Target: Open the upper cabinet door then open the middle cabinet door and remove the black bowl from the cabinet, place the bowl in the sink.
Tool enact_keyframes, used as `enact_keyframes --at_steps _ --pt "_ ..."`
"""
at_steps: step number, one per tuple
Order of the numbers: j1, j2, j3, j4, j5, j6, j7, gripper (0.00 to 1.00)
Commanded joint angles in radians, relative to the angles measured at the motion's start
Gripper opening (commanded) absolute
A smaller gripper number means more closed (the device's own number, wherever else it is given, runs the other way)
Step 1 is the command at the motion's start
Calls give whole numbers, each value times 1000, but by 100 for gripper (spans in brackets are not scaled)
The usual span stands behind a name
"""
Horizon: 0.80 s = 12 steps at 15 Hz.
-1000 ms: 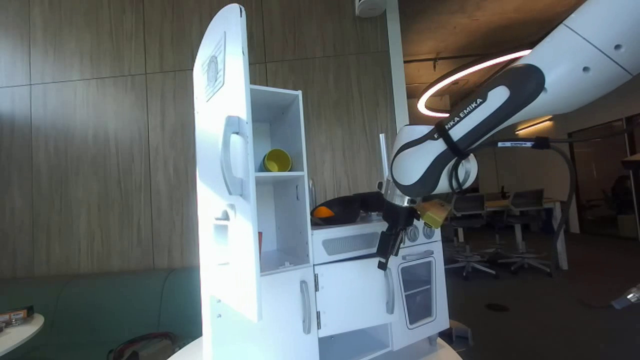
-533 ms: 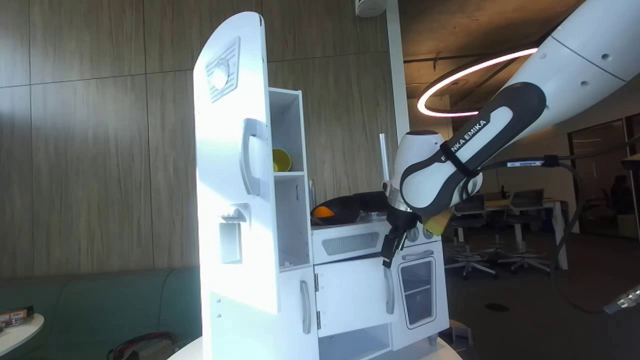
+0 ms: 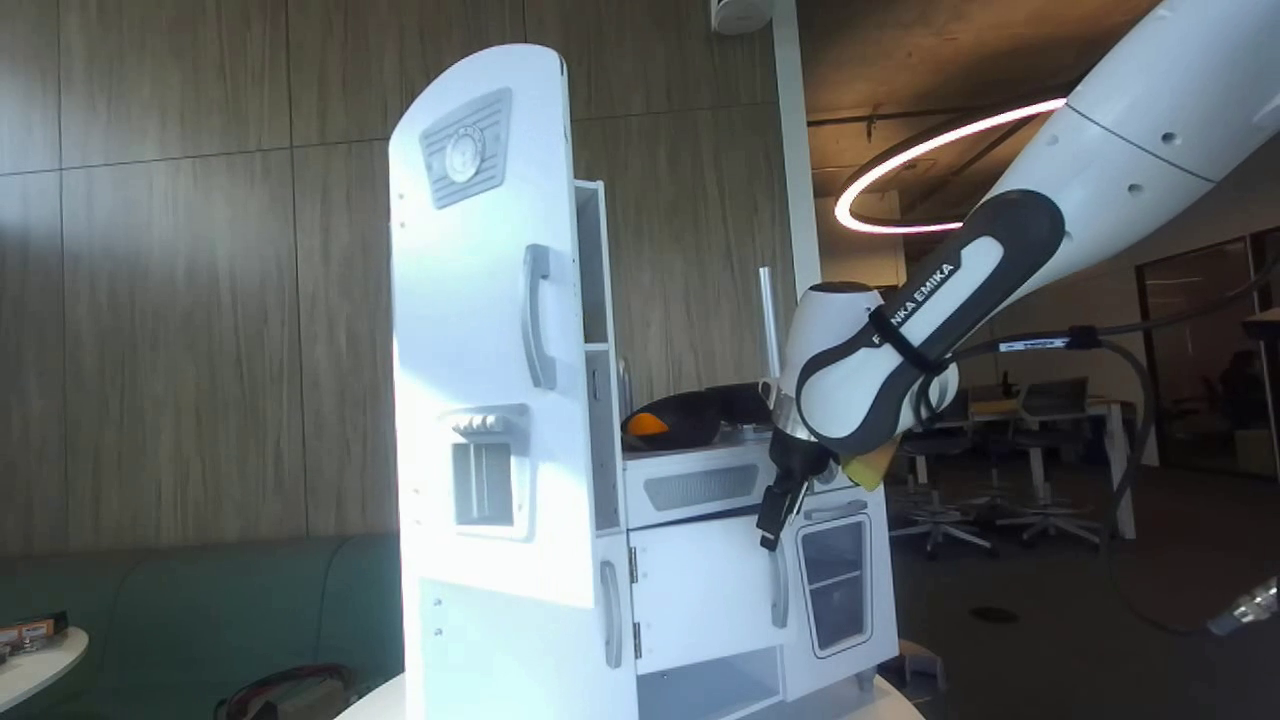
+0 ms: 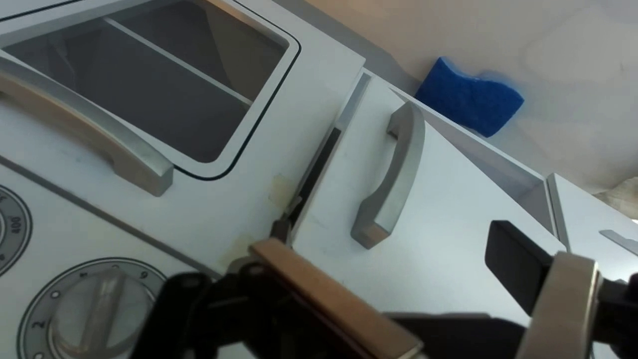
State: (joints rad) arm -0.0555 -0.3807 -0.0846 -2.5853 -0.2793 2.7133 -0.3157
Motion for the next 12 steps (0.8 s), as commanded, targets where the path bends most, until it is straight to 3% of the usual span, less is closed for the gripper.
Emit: enact_keyframes --at_steps 1,7,12 --pt "56 -46 -37 -43 60 2 -84 100" --pt "141 -130 -70 -86 186 -170 -168 100" --pt "45 -151 -7 -101 25 -55 -94 100"
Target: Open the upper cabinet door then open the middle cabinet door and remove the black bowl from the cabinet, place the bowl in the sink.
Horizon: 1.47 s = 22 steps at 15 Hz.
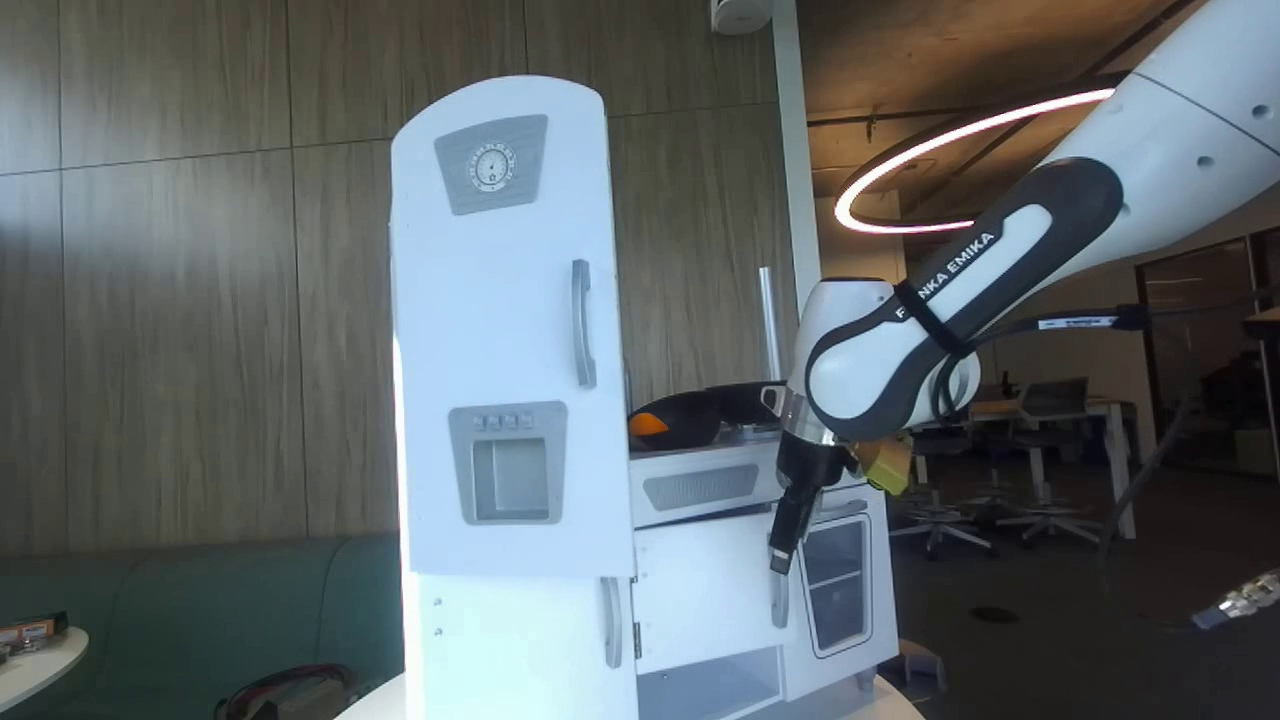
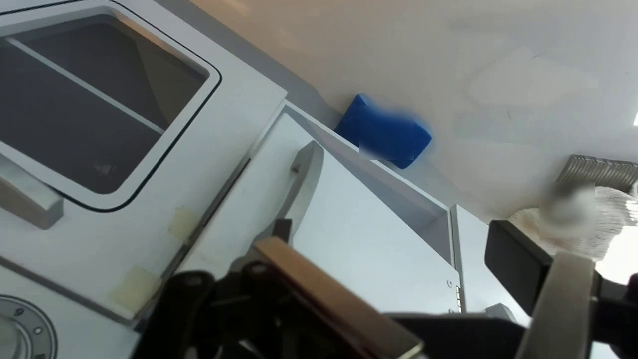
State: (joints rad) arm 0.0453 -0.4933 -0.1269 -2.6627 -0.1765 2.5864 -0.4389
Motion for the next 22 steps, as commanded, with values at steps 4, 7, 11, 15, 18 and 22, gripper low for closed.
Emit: enact_keyframes --at_steps 4,7,11,15,18,22 --pt "-134 -38 71 -27 -206 161 86 100" --pt "-151 -38 77 -33 -240 186 95 100" --pt "-135 -39 68 -40 -227 195 79 100" --pt "-104 -37 49 -43 -198 166 48 100" --pt "-76 -39 32 -54 -184 178 20 100" --pt "-87 -15 46 -43 -196 162 47 100"
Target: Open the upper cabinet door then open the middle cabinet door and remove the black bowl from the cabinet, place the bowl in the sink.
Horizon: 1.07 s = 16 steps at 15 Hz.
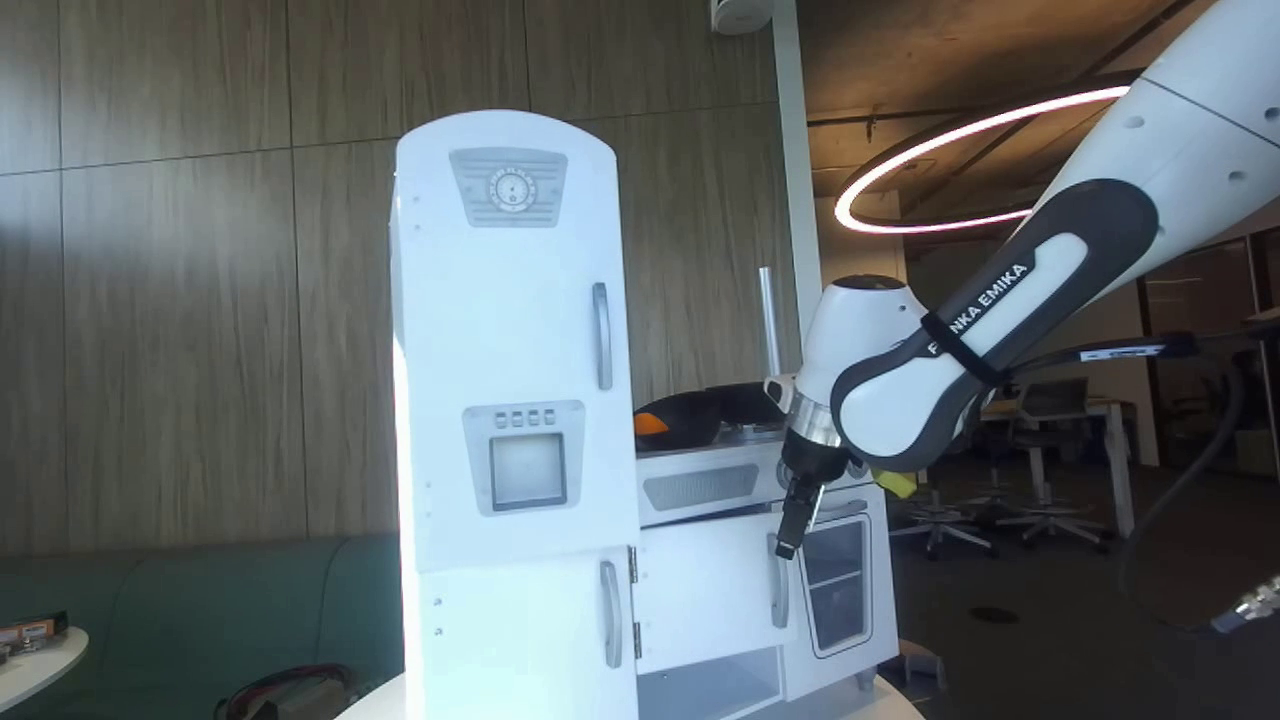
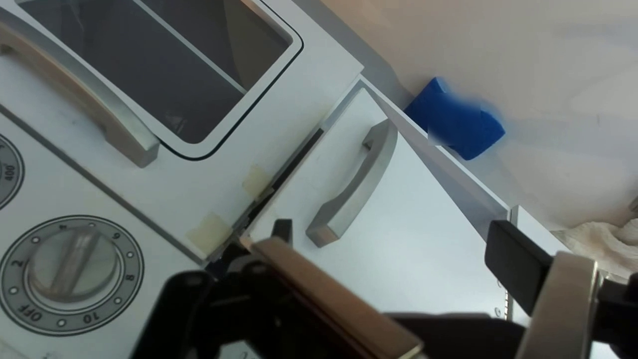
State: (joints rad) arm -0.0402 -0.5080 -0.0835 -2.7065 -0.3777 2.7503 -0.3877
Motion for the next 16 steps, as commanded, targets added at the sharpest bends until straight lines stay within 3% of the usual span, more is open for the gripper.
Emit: enact_keyframes --at_steps 1,9,14,16 --pt "-2 -1 3 1 6 -2 -5 100" --pt "-2 -1 2 1 5 -2 -7 100" --pt "-63 42 20 107 -47 -20 3 100" --pt "-42 81 2 148 -29 -29 -21 100"
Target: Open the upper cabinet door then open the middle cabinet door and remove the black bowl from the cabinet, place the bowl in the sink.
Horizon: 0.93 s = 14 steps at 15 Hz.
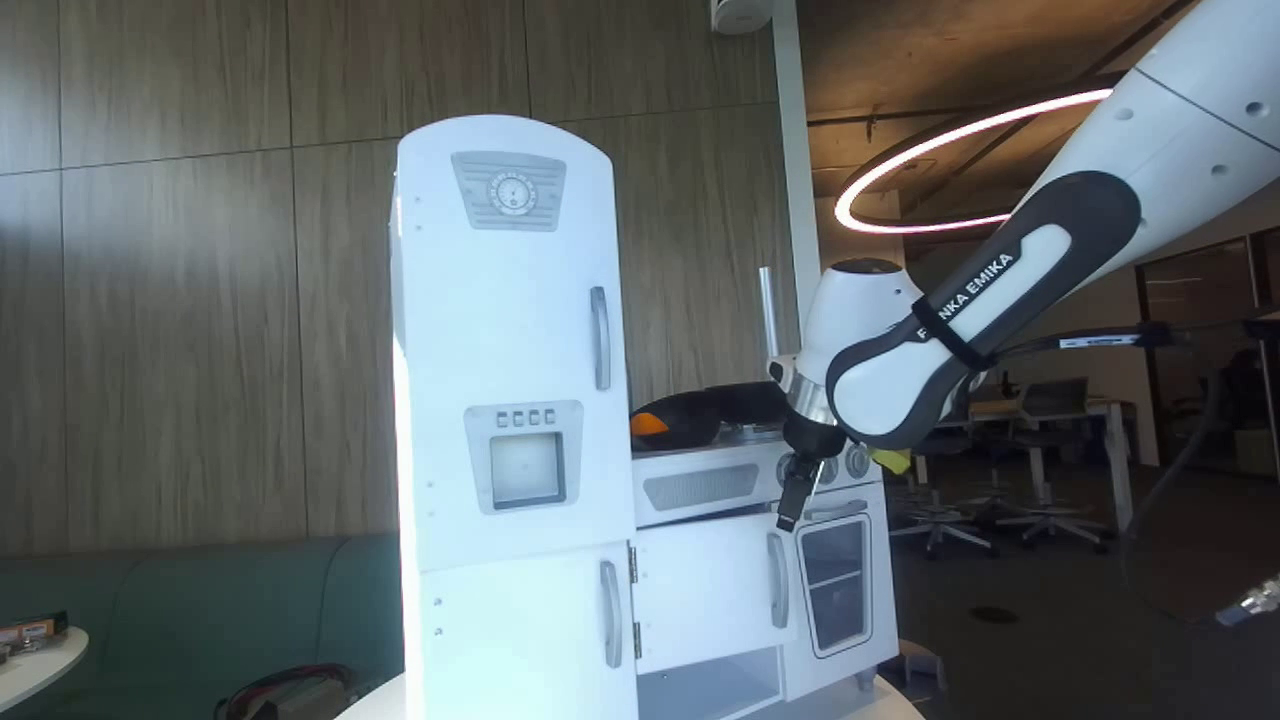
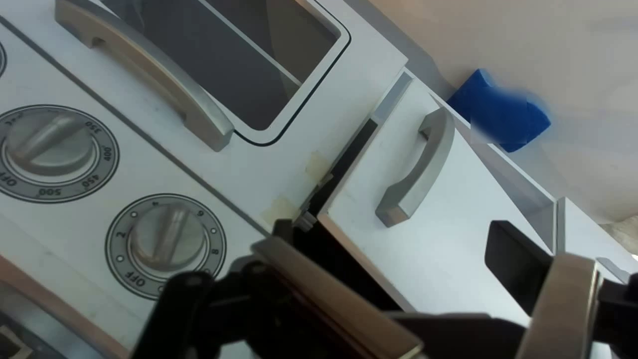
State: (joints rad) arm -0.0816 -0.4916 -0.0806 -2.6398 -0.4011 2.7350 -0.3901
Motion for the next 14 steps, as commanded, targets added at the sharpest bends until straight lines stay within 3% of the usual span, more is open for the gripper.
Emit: enact_keyframes --at_steps 1,5,8,14 --pt "0 89 3 101 -10 -13 -21 100" --pt "75 173 -17 161 73 -44 -73 100" --pt "90 214 -17 190 100 -57 -92 100" --pt "109 161 5 170 166 -218 -68 100"
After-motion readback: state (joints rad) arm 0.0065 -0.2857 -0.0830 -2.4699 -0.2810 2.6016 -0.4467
